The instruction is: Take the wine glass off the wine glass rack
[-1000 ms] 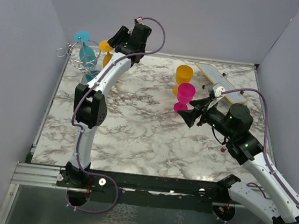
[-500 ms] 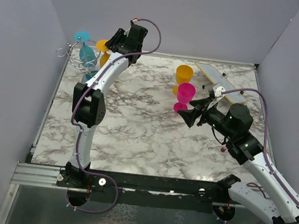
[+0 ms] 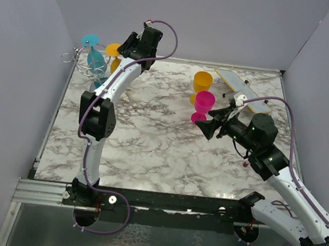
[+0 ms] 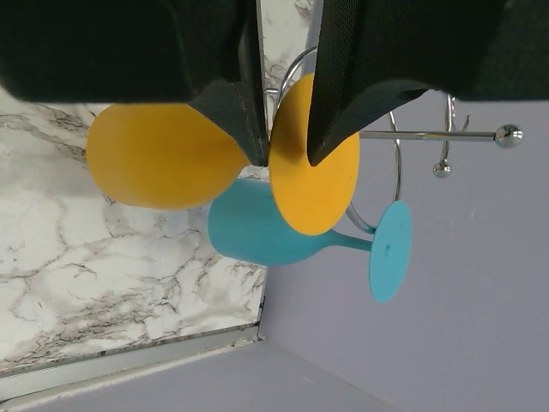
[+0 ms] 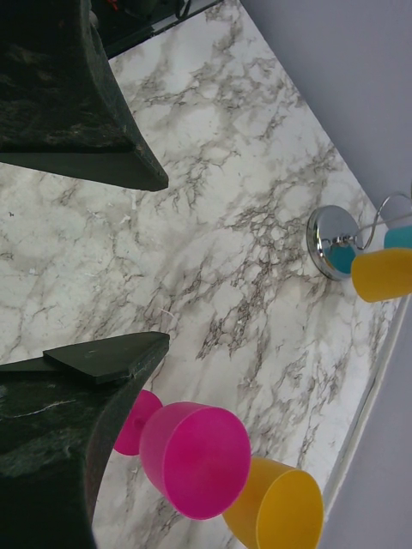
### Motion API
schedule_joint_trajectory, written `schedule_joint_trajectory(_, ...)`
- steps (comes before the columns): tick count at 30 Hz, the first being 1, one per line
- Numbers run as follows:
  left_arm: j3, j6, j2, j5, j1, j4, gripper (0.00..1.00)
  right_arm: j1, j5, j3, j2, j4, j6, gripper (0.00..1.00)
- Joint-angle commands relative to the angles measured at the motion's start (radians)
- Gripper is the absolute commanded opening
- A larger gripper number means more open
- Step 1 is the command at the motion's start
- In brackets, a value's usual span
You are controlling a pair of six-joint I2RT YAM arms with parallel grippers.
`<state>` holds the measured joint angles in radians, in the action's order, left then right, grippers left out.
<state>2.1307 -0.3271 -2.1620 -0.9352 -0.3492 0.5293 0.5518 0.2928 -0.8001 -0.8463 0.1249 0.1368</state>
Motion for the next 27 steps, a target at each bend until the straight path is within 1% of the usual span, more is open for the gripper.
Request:
schedule_joint_trajectory(1, 0.007, 0.017, 0.056, 0.006, -0.004, -0.003, 0.31, 0.005, -0.002, 0.006, -0.001, -0.042, 0.006, 0.68)
schedule_joint_trajectory(3, 0.02, 0.016, 0.046, -0.005, -0.004, 0.003, 0.33, 0.005, -0.003, 0.005, 0.002, -0.039, 0.003, 0.68)
schedule_joint_trajectory(5, 0.027, 0.016, 0.044, -0.004, -0.006, 0.006, 0.33, 0.005, -0.006, 0.005, 0.004, -0.039, 0.003, 0.67)
schedule_joint_trajectory(13, 0.038, 0.028, 0.061, 0.005, -0.014, 0.013, 0.28, 0.005, 0.009, 0.002, -0.013, -0.045, 0.004, 0.67)
schedule_joint_trajectory(21, 0.055, 0.037, 0.052, 0.009, -0.014, 0.022, 0.25, 0.005, 0.008, 0.001, -0.01, -0.044, 0.004, 0.67)
schedule_joint_trajectory(27, 0.054, 0.039, 0.061, 0.009, -0.015, 0.027, 0.19, 0.005, 0.012, -0.001, -0.015, -0.044, 0.004, 0.67)
